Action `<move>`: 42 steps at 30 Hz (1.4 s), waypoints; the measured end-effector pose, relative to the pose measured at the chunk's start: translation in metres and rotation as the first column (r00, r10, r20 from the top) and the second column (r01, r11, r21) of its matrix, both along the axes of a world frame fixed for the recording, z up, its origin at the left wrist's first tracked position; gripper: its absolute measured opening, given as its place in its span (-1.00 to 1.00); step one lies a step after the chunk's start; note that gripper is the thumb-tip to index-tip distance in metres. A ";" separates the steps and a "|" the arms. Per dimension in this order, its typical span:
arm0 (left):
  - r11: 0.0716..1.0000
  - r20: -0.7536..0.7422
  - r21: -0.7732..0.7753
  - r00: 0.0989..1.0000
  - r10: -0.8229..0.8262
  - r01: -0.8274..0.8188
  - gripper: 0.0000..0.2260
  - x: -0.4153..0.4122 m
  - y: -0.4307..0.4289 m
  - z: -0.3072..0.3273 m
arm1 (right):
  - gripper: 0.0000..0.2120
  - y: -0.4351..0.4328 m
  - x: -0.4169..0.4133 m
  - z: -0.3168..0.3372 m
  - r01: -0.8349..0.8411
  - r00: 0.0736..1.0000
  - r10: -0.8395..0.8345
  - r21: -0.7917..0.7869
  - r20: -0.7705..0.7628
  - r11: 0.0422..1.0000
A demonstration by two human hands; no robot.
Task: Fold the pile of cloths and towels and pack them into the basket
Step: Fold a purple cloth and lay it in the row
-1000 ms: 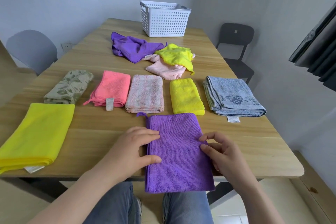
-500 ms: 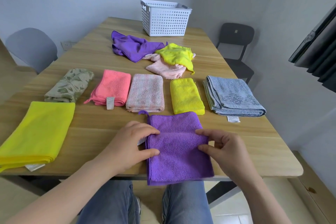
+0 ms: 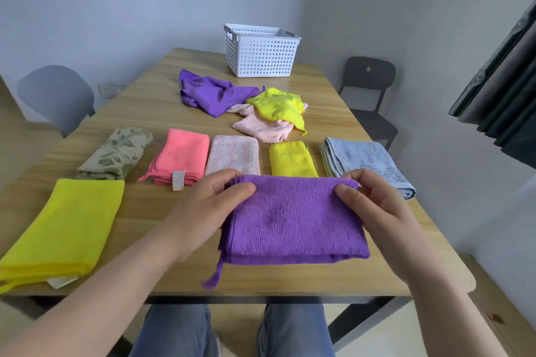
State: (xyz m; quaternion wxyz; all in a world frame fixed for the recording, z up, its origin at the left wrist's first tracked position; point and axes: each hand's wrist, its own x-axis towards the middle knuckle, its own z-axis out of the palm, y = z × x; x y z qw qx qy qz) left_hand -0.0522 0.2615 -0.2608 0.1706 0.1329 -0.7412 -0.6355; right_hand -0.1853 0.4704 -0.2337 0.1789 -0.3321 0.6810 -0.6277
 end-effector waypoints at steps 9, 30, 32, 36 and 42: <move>0.865 0.355 -0.473 0.862 0.361 -0.167 -0.58 -0.018 0.001 -0.052 | -0.72 -0.030 -0.023 -0.068 0.110 0.994 -0.097 0.453 -0.052 0.885; 0.479 -0.077 -0.877 0.996 -0.043 -0.047 -0.89 0.009 0.010 -0.053 | -0.71 -0.015 0.009 -0.071 0.136 0.928 -0.239 0.335 0.286 0.932; 0.448 -0.018 -0.894 0.997 -0.070 0.015 -0.88 0.014 0.012 -0.061 | -0.68 -0.012 0.010 -0.074 0.148 0.932 -0.249 0.349 0.264 0.925; 0.443 0.039 -0.895 0.998 -0.046 0.055 -0.72 0.017 0.013 -0.070 | -0.50 -0.013 0.013 -0.075 0.184 0.950 -0.265 0.386 0.168 0.904; 0.373 -0.166 -0.920 0.981 -0.104 -0.117 -0.81 0.014 0.013 -0.069 | -0.31 -0.011 0.014 -0.073 0.263 0.964 -0.242 0.450 -0.105 0.853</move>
